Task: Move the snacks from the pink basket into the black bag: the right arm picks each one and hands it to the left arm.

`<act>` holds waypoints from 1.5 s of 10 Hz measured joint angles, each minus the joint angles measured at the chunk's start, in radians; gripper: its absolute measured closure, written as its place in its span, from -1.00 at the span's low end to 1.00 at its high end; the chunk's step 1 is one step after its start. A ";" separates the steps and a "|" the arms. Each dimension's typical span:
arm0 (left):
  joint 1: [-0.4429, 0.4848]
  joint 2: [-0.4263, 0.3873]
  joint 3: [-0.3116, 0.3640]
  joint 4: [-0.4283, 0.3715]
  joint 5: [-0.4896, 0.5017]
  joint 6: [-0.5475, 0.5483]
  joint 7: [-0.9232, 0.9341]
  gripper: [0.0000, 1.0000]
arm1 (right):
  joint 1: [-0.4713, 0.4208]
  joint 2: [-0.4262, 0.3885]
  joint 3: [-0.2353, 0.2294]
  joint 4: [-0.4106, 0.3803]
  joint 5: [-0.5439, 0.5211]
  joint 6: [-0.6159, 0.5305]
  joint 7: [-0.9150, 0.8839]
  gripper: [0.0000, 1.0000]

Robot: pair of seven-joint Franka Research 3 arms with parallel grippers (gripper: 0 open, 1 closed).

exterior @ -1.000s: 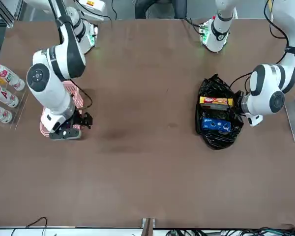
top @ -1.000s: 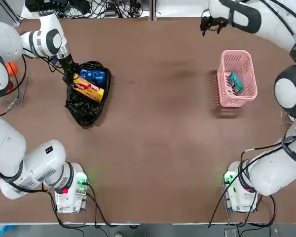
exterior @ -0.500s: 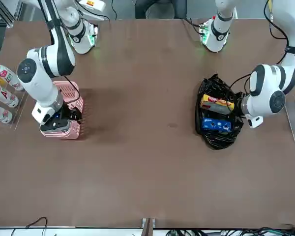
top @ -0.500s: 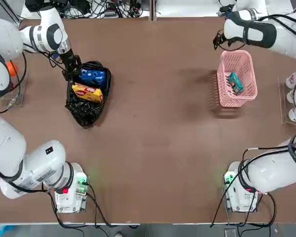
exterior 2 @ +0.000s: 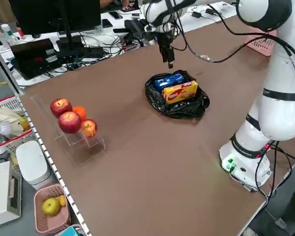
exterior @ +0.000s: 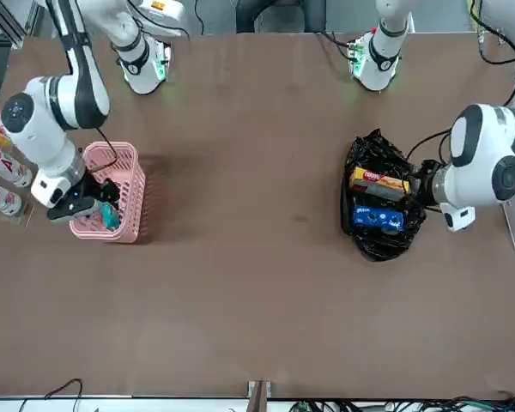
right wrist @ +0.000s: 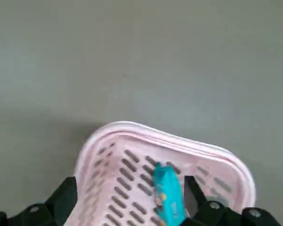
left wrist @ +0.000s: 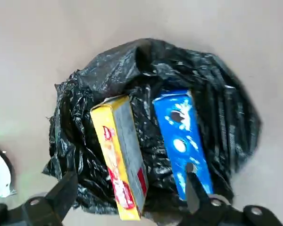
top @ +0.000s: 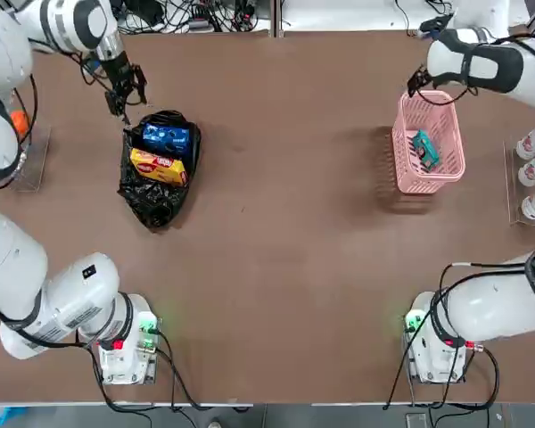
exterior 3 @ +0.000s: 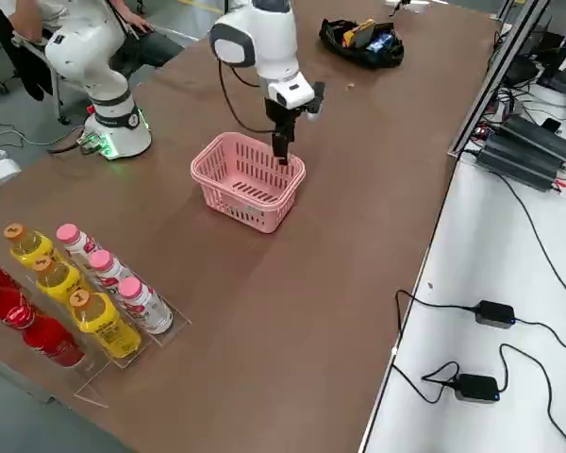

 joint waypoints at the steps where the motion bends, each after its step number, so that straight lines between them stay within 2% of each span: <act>1: 0.000 -0.002 -0.014 0.030 -0.001 -0.026 0.031 -1.00 | -0.021 0.000 0.000 -0.043 0.000 0.060 -0.028 -1.00; 5: 0.001 -0.007 -0.040 0.135 -0.002 -0.102 0.294 -1.00 | -0.046 0.000 0.001 -0.174 -0.001 0.237 -0.048 -1.00; 8: 0.015 -0.021 -0.038 0.300 -0.041 -0.279 0.625 -1.00 | -0.060 0.000 0.001 -0.272 -0.001 0.397 -0.048 -1.00; 11: 0.014 -0.039 -0.039 0.368 -0.042 -0.344 0.889 -1.00 | -0.118 0.015 0.002 -0.283 0.010 0.403 -0.043 -1.00; 13: 0.011 -0.075 -0.034 0.375 -0.042 -0.354 1.011 -1.00 | -0.122 0.034 0.007 -0.284 0.107 0.404 -0.033 -1.00; 15: 0.010 -0.115 -0.011 0.379 -0.042 -0.356 1.053 -1.00 | -0.122 0.052 0.012 -0.283 0.184 0.408 -0.031 -1.00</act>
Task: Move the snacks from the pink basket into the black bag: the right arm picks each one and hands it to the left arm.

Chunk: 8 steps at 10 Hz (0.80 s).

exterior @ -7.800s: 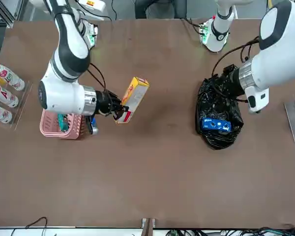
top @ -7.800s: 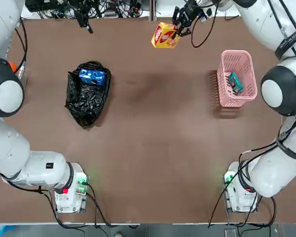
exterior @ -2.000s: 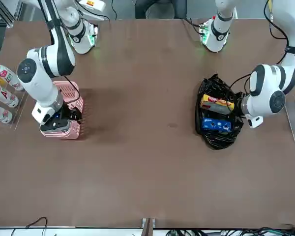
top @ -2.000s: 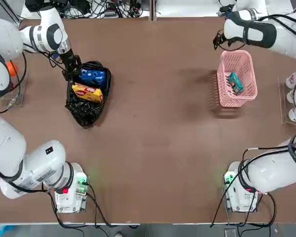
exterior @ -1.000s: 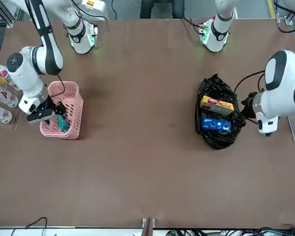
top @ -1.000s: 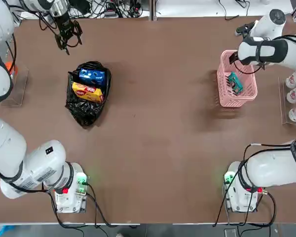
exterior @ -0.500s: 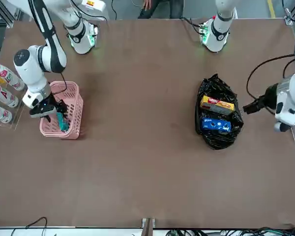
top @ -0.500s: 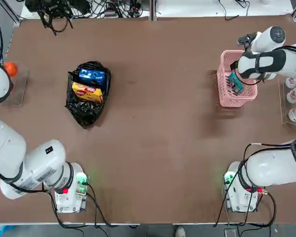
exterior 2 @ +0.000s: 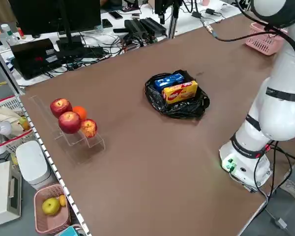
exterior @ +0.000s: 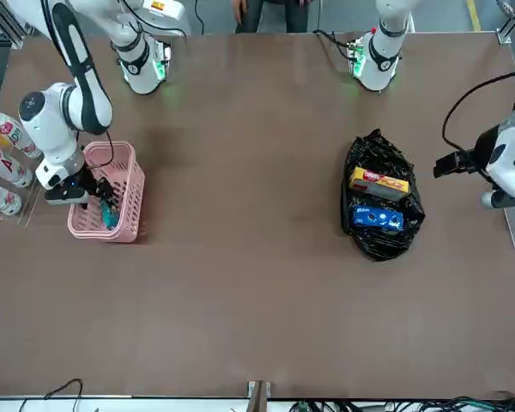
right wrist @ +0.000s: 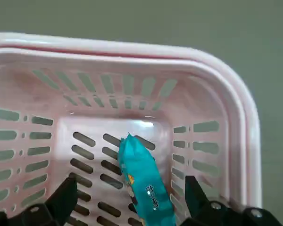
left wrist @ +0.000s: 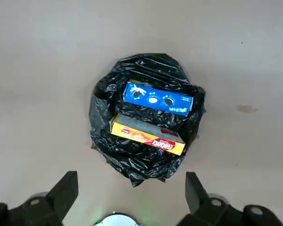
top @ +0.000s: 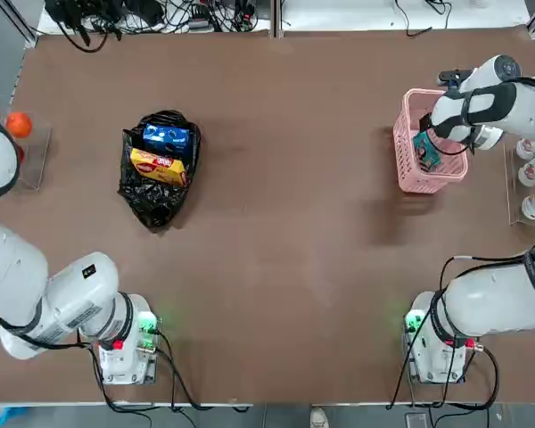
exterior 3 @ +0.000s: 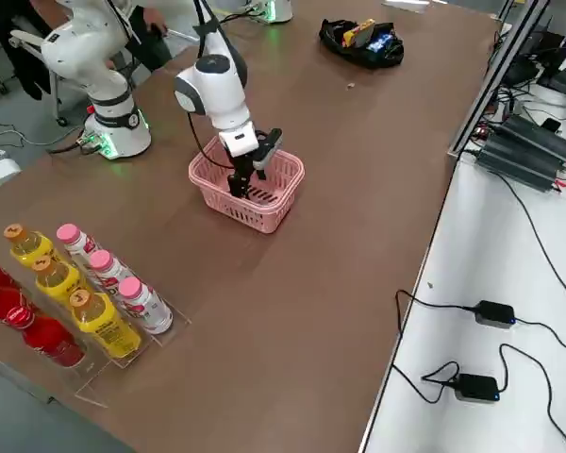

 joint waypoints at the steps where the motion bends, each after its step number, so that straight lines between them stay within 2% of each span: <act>1: -0.006 -0.023 0.014 0.001 0.000 0.000 0.002 -1.00 | 0.000 0.002 0.000 0.000 0.020 0.007 0.003 -1.00; 2: -0.038 -0.040 0.052 0.001 0.000 0.000 0.007 -1.00 | 0.000 0.005 0.000 -0.001 0.030 0.019 0.005 -1.00; 4: -0.188 -0.065 0.214 0.001 0.000 0.000 0.053 -1.00 | 0.003 0.019 0.001 -0.007 0.046 0.063 0.008 -1.00; 5: -0.241 -0.078 0.271 0.001 0.000 -0.001 0.084 -1.00 | 0.021 0.044 0.010 -0.010 0.074 0.083 0.009 -1.00; 8: -0.359 -0.102 0.397 0.001 0.000 -0.004 0.106 -1.00 | 0.088 0.120 0.016 -0.010 0.167 0.143 0.010 -1.00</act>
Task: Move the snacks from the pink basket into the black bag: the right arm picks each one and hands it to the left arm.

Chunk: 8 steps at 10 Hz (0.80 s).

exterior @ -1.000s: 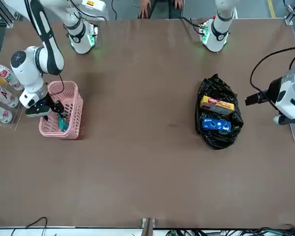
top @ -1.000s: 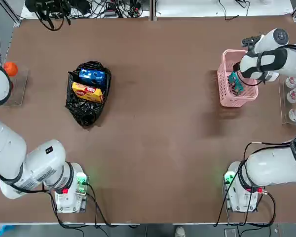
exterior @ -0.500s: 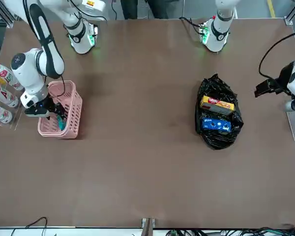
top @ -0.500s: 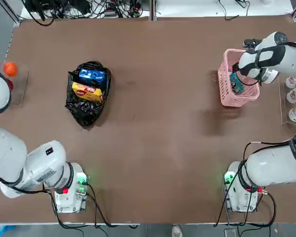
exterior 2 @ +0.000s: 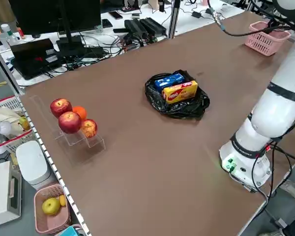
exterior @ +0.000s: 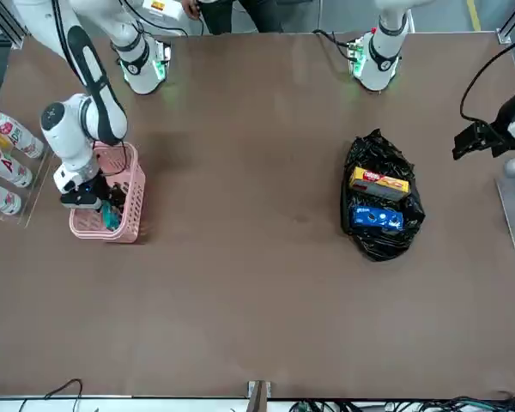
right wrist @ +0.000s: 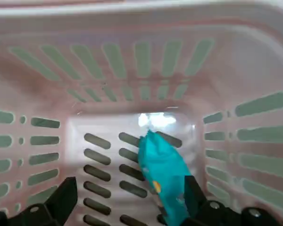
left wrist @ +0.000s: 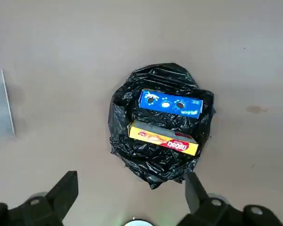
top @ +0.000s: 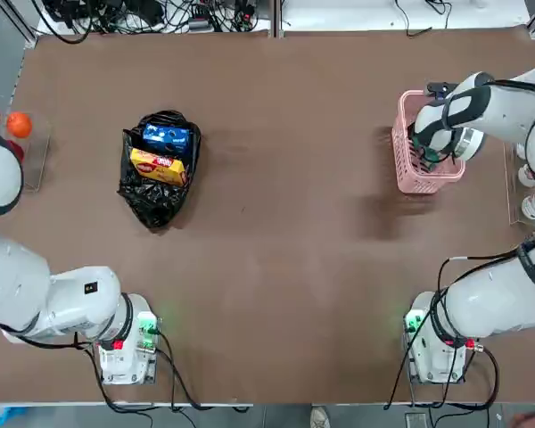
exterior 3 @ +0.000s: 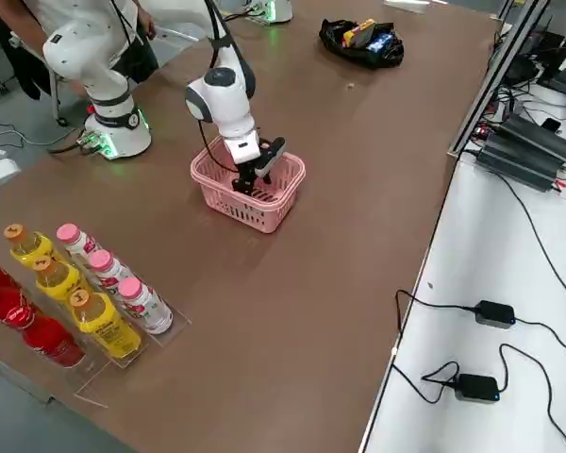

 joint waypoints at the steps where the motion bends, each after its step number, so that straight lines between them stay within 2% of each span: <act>1: -0.034 0.000 0.037 0.000 0.000 0.000 0.000 -1.00 | 0.014 0.010 0.000 0.000 0.017 0.024 0.000 -1.00; 3: -0.118 -0.001 0.132 0.000 0.000 0.000 0.003 -1.00 | 0.019 0.023 -0.001 0.000 0.019 0.040 0.001 -1.00; 4: -0.144 -0.001 0.159 0.000 0.000 0.000 0.003 -1.00 | 0.021 0.023 -0.001 0.000 0.019 0.040 0.000 -1.00; 8: -0.147 0.001 0.173 -0.001 -0.035 0.000 -0.002 -1.00 | 0.035 0.028 -0.001 0.000 0.019 0.051 -0.002 -1.00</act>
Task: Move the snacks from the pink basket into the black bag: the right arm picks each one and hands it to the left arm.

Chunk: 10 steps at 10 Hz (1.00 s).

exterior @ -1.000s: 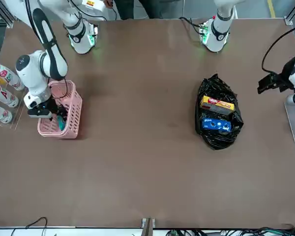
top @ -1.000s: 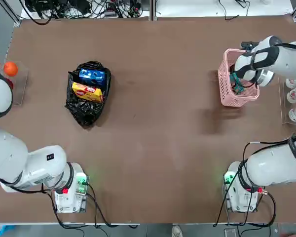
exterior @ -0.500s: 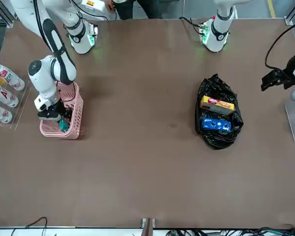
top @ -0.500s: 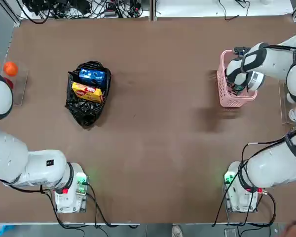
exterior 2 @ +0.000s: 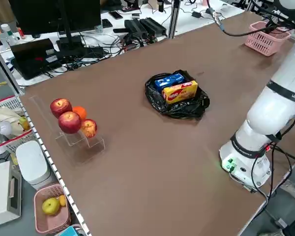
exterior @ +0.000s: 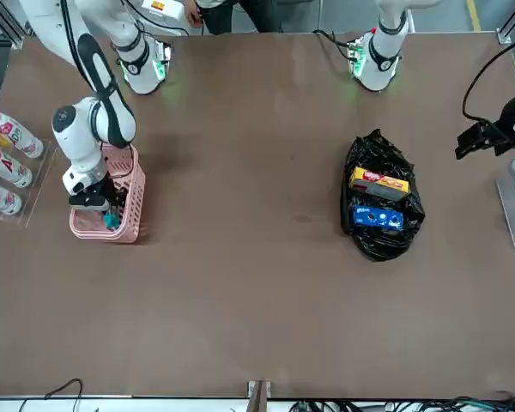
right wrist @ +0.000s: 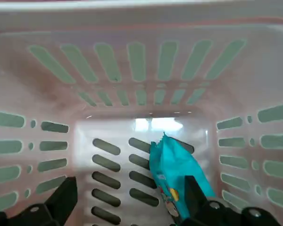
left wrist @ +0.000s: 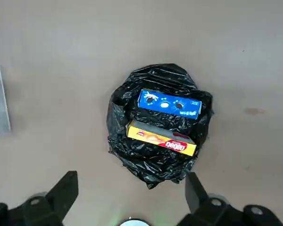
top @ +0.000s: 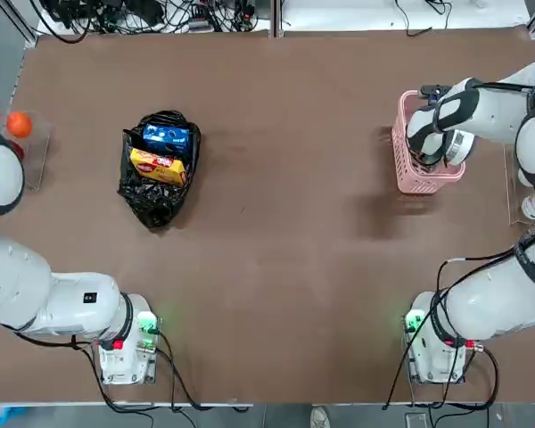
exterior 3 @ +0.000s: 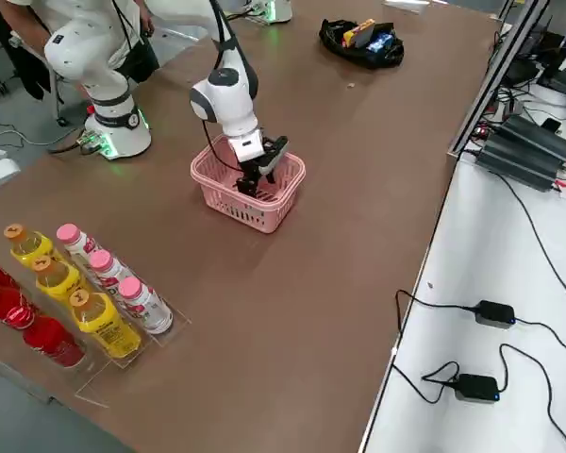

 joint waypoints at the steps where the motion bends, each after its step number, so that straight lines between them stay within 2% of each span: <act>1: 0.002 0.001 0.003 0.000 -0.005 0.000 0.000 -1.00 | 0.000 0.000 0.000 0.000 0.000 0.001 -0.002 -1.00; 5: 0.010 0.002 0.059 0.012 -0.008 0.002 0.005 -1.00 | 0.000 0.001 -0.007 0.000 0.000 0.002 -0.046 -1.00; 10: 0.039 0.002 0.061 0.021 -0.018 0.002 0.007 -1.00 | -0.003 0.001 -0.014 -0.001 0.000 0.002 -0.065 -1.00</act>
